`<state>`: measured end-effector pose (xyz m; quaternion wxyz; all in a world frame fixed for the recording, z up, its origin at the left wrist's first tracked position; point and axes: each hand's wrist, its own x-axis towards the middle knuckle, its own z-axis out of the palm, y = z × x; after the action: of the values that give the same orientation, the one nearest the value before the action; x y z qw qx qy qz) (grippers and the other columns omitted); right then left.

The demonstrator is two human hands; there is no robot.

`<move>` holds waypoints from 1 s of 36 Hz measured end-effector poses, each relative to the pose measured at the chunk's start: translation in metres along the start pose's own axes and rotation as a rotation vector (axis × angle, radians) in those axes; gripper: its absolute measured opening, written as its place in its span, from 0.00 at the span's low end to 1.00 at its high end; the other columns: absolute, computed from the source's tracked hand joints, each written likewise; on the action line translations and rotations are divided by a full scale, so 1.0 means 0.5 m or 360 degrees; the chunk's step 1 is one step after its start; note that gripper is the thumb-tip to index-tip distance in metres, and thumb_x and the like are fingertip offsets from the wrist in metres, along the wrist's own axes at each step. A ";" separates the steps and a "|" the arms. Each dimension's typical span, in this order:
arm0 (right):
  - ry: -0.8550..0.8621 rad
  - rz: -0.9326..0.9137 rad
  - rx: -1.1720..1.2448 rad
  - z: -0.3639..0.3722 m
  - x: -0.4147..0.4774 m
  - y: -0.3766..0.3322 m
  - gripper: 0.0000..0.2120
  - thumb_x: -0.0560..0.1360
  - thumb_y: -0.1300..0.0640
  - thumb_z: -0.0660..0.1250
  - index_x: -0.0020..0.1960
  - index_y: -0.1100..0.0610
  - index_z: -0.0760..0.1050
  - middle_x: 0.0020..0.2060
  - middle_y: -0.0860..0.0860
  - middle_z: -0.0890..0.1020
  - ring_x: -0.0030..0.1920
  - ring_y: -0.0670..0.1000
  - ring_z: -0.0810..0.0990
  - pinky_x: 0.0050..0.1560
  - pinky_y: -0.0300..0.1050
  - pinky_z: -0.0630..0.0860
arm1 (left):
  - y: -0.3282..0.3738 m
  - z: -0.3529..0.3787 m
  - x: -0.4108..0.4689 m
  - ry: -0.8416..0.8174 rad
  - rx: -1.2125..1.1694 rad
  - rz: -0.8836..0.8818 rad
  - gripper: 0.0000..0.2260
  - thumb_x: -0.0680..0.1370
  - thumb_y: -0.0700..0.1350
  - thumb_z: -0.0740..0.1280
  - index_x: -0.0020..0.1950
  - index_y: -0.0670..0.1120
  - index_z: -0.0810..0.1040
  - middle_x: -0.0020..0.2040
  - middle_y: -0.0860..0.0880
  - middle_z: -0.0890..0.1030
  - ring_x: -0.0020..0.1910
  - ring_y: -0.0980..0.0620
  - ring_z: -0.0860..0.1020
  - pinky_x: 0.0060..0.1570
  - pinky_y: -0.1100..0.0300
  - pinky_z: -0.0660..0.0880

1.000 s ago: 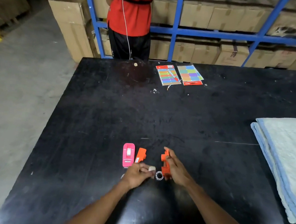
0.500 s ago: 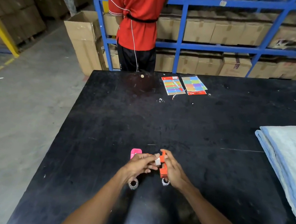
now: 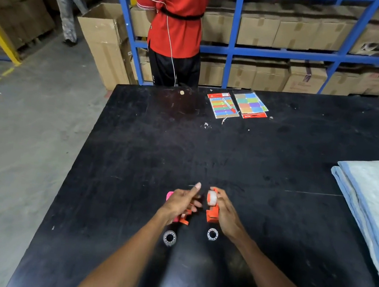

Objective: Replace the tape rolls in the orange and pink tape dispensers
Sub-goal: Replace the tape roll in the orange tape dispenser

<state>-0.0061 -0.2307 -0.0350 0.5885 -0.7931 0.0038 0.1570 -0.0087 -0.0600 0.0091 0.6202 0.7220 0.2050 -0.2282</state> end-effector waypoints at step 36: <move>-0.0068 0.0136 0.0069 -0.036 0.081 0.032 0.16 0.79 0.38 0.53 0.64 0.35 0.70 0.56 0.43 0.82 0.58 0.47 0.81 0.66 0.57 0.75 | -0.018 0.026 0.107 -0.0157 -0.0215 0.0004 0.15 0.78 0.45 0.70 0.63 0.42 0.78 0.44 0.43 0.84 0.34 0.55 0.82 0.41 0.62 0.80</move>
<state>0.0339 -0.2450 -0.0554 0.5984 -0.7757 0.0285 0.1988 0.0284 -0.0710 -0.0310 0.6771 0.6666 0.1883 -0.2485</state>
